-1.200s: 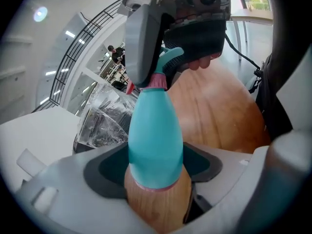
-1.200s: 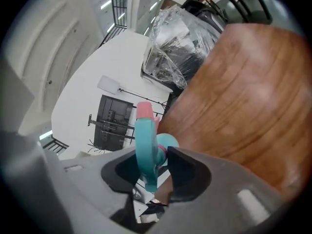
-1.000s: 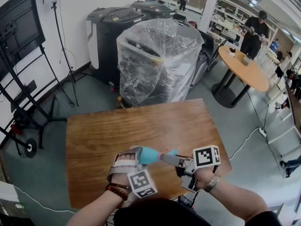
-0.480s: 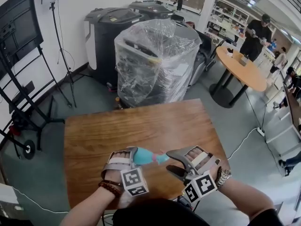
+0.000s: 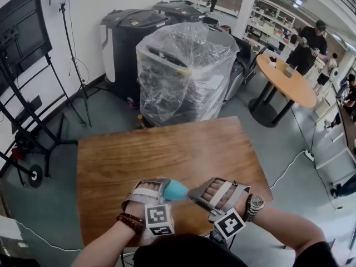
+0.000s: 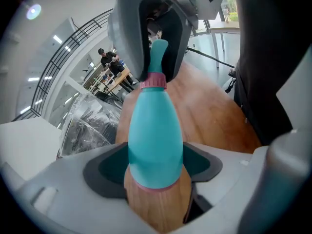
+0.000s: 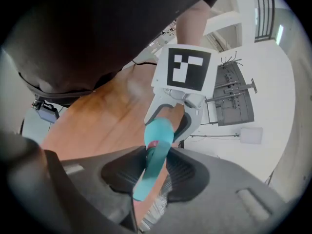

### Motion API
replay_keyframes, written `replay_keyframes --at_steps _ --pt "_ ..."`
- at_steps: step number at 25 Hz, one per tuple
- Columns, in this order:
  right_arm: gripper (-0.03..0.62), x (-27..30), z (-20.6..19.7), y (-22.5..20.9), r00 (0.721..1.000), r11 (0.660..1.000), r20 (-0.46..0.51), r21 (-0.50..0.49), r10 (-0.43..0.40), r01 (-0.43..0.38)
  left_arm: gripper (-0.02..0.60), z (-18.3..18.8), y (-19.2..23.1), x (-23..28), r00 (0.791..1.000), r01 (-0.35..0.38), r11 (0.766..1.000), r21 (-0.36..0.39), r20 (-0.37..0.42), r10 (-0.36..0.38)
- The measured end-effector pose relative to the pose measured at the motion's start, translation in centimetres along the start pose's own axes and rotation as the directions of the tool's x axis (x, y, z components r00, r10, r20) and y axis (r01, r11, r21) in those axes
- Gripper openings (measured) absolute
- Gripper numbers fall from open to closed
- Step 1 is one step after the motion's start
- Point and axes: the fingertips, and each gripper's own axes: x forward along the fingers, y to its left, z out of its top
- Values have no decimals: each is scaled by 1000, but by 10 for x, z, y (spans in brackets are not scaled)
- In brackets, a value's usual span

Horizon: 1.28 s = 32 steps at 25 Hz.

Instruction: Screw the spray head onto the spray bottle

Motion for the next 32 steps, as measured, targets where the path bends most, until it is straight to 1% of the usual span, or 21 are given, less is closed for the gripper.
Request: replay_keyframes --at_steps 2,3,4,5,6,7,9,11,12,13,14,15,17,20,23,27,28,29,30,31,32 --pt "117 0 -6 4 1000 996 -8 86 29 -28 373 1 3 -2 1000 -24 1000 3 -1 24" --pt "117 0 -8 4 998 979 3 197 56 -56 373 2 5 -3 999 -38 999 1 -4 38" --pt "117 2 -11 3 996 933 30 348 85 -90 373 1 7 -3 999 -54 999 -3 -8 54" --pt "115 5 -14 2 991 845 71 518 111 -132 371 1 10 -3 997 -70 998 -8 -13 70" --pt "115 8 -18 1 984 711 122 680 129 -177 371 0 12 -3 996 -85 996 -11 -19 85" --pt "115 10 -22 -1 974 536 179 814 138 -225 370 -1 14 -2 995 -98 995 -10 -26 98" --pt "115 14 -29 -5 946 97 300 945 126 -312 370 -3 15 -2 992 -118 993 2 -40 118" --pt "116 17 -35 -3 904 -388 423 845 62 -368 370 -5 15 -1 989 -135 991 26 -54 136" --pt "117 18 -37 0 881 -598 473 707 6 -376 370 -5 14 0 988 -142 989 40 -59 144" --pt "115 19 -39 2 861 -748 506 550 -55 -371 370 -5 13 1 986 -148 987 55 -63 152" --pt "115 20 -40 5 847 -832 521 421 -104 -361 370 -6 11 1 985 -152 986 68 -67 157" --pt "117 20 -40 8 842 -870 524 347 -130 -351 370 -6 10 2 985 -153 985 79 -71 158" --pt "117 20 -39 11 844 -878 520 334 -132 -344 370 -5 7 3 986 -146 986 75 -70 151" --pt "117 17 -40 6 856 -829 504 426 -116 -363 370 -4 6 4 989 -132 990 41 -58 134" --pt "186 9 -46 -3 873 -754 474 530 -115 -388 371 -9 4 5 992 -110 994 -1 -59 110" --pt "190 -10 -60 -15 900 -621 418 676 -120 -397 371 -19 2 8 997 -61 993 -102 -49 57" --pt "190 -14 -65 -18 912 -560 396 733 -111 -386 371 -20 0 9 999 -39 990 -135 -34 34" --pt "189 -17 -69 -20 925 -472 368 802 -92 -366 371 -20 -2 10 1000 -12 986 -165 -18 9" --pt "189 -21 -72 -21 941 -345 334 877 -62 -334 371 -21 -4 11 1000 14 982 -188 -5 -15" --pt "189 -24 -72 -21 956 -172 292 941 -23 -291 371 -22 -6 12 999 36 979 -202 4 -36" --pt "189 -28 -70 -20 970 43 241 969 20 -242 371 -23 -8 13 999 52 977 -205 7 -51"
